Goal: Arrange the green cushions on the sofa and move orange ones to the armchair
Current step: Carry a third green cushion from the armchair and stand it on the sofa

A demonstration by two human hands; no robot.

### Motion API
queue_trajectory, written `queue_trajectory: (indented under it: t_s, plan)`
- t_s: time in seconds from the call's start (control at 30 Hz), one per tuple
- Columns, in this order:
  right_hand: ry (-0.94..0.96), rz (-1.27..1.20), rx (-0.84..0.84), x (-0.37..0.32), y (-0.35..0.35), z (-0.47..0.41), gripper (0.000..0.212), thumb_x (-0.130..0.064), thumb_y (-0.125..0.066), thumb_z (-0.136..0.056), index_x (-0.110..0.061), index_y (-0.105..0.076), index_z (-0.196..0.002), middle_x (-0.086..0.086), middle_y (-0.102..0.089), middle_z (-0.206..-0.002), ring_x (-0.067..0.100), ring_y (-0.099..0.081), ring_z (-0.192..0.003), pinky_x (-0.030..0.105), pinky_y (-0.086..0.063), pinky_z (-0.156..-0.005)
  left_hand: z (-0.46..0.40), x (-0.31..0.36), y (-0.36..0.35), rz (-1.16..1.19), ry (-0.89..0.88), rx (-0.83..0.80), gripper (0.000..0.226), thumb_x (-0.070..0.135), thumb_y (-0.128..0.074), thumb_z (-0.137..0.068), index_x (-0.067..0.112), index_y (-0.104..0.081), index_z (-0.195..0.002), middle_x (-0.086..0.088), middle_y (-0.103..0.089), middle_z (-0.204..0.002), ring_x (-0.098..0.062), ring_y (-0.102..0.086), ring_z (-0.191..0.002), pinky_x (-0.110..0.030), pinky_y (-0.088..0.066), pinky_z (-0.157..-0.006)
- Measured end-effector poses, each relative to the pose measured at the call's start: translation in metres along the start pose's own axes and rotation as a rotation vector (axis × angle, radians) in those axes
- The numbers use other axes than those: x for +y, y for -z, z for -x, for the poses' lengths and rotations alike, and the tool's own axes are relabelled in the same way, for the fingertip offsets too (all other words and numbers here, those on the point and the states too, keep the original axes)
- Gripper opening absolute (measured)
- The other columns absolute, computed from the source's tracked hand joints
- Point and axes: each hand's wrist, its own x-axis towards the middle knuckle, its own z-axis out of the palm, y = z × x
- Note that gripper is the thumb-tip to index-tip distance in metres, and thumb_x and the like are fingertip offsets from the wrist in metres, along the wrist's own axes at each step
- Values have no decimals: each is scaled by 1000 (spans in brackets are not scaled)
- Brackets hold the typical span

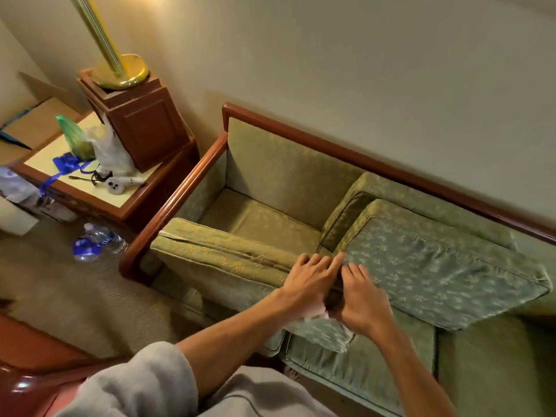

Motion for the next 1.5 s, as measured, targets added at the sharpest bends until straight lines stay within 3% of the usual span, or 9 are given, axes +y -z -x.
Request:
queue_trajectory:
  t_s: [0.23,0.37,0.47,0.57,0.67,0.83,0.97,1.2,1.5]
  plan:
    - [198,-188,379,-57,66,2,110,-68,-76,-60,-24,-29,-149,-1,-27,-149,19,-29,-133,36,-27,-109,21,-66,109,297,-138,49,120,42,-89,-69,32,-11,-159,0,-50,-148,-20,-49,-129,-34,-38,-105]
    - [60,-404,258,-80,32,-26,138,-77,-78,-49,-33,-4,-156,-6,-18,-159,16,-19,-145,39,-16,-116,45,-145,120,469,-143,27,121,53,-95,-55,31,-29,-154,7,-50,-147,-10,-50,-133,-38,-42,-111]
    - [-49,-354,113,-72,-7,-34,135,-78,-74,-46,-40,-3,-154,-9,-28,-153,17,-23,-144,41,-13,-119,60,-204,127,548,-47,-14,120,41,-101,-49,25,-38,-150,9,-55,-140,-6,-51,-131,-38,-43,-111]
    - [-106,-266,80,-53,-29,-33,128,-82,-69,-48,-39,-6,-150,-9,-28,-152,18,-27,-142,45,-17,-118,76,-257,138,588,95,-39,122,42,-99,-46,46,-31,-148,22,-54,-138,-3,-50,-131,-32,-40,-113]
    - [-126,-148,29,-50,-31,-39,132,-74,-79,-52,-36,0,-152,-5,-23,-156,20,-22,-143,49,-16,-118,82,-284,156,477,159,-62,124,49,-95,-43,65,-23,-142,27,-51,-135,-13,-48,-132,-10,-34,-107]
    - [-103,-55,-60,-71,-21,-42,140,-55,-87,-62,-29,15,-154,3,-17,-158,28,-22,-144,67,-19,-113,76,-235,172,-65,161,202,132,31,-93,-61,25,-7,-160,-10,1,-168,-30,2,-154,-49,-4,-125]
    - [-10,-22,-12,-83,-25,-44,127,-50,-83,-69,-20,6,-155,3,-26,-153,26,-29,-139,60,-24,-114,50,-134,108,-327,-34,39,104,10,-65,-80,19,1,-161,-22,31,-160,-37,31,-147,-55,21,-117]
    - [-26,-237,31,-75,-21,-29,97,-40,-80,-77,-18,-22,-152,-2,-40,-147,15,-36,-134,38,-25,-116,25,-85,54,-465,-249,-71,113,50,-80,-70,0,-21,-152,-15,-49,-144,-33,-35,-141,-55,2,-123]
    - [362,-16,200,-118,119,-27,57,-14,-62,-82,-17,-44,-136,3,-56,-129,24,-51,-116,43,-42,-96,35,-120,169,132,-226,175,97,57,-90,-58,26,-48,-139,7,-66,-119,-16,-58,-109,-37,-41,-101]
